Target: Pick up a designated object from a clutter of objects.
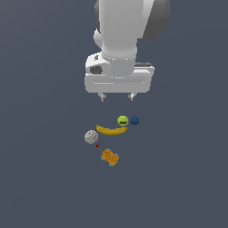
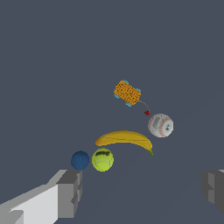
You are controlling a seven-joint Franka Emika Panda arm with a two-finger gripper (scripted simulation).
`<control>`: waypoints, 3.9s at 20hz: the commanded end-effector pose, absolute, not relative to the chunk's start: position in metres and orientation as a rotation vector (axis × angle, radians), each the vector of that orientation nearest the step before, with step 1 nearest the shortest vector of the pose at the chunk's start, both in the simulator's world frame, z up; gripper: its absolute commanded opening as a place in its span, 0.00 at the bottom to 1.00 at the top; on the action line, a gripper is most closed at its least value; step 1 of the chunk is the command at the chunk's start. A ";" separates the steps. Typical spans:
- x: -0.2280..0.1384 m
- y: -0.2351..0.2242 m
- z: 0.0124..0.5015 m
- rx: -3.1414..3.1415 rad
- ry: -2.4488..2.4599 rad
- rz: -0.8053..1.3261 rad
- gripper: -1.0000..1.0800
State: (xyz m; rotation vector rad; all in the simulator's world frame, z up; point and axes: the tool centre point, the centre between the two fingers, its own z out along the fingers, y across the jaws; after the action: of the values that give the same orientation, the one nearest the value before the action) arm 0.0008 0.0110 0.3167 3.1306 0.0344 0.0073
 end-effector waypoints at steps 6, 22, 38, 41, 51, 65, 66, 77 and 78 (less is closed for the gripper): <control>0.006 0.020 0.318 3.128 0.056 0.024 0.96; 0.008 0.034 0.298 3.127 0.009 0.041 0.96; -0.036 0.047 0.176 3.101 -0.466 0.021 0.96; -0.050 0.050 0.152 3.085 -0.572 0.016 0.96; -0.090 0.054 0.102 3.034 -0.811 0.003 0.96; -0.100 0.054 0.086 3.020 -0.864 -0.001 0.96; -0.100 0.054 0.083 3.020 -0.864 -0.001 0.96; -0.101 0.054 0.045 3.019 -0.869 0.000 0.96; -0.101 0.054 0.044 3.019 -0.869 0.000 0.96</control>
State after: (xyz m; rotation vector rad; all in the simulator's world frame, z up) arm -0.1015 0.0544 0.0462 3.0188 -0.8685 -0.0016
